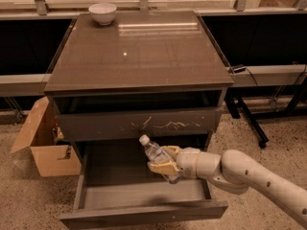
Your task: Place blue plastic bottle into middle drawer
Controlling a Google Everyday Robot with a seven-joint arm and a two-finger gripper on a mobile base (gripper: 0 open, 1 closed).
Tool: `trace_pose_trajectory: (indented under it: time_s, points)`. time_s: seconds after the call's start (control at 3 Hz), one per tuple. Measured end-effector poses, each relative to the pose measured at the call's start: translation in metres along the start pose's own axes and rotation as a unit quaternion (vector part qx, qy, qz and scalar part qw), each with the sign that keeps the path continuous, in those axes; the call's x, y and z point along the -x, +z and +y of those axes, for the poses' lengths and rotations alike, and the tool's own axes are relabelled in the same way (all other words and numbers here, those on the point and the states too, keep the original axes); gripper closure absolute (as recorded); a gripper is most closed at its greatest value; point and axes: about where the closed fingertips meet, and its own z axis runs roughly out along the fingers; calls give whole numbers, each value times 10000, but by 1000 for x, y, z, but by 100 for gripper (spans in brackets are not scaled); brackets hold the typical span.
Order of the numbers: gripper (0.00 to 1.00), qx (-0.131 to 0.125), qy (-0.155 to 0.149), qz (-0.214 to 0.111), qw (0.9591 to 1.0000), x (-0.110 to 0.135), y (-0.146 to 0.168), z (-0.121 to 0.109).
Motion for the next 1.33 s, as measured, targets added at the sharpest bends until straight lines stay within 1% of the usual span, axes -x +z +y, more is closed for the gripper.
trace_pose_trajectory:
  time_s: [0.33, 0.67, 1.0, 1.33]
  points:
    - [100, -43, 400, 160, 9991, -46, 16, -7]
    - [81, -62, 662, 504, 9965, -82, 27, -17]
    - [57, -17, 903, 824, 9925, -116, 36, -25]
    - [34, 34, 1078, 1003, 9891, -139, 43, -32]
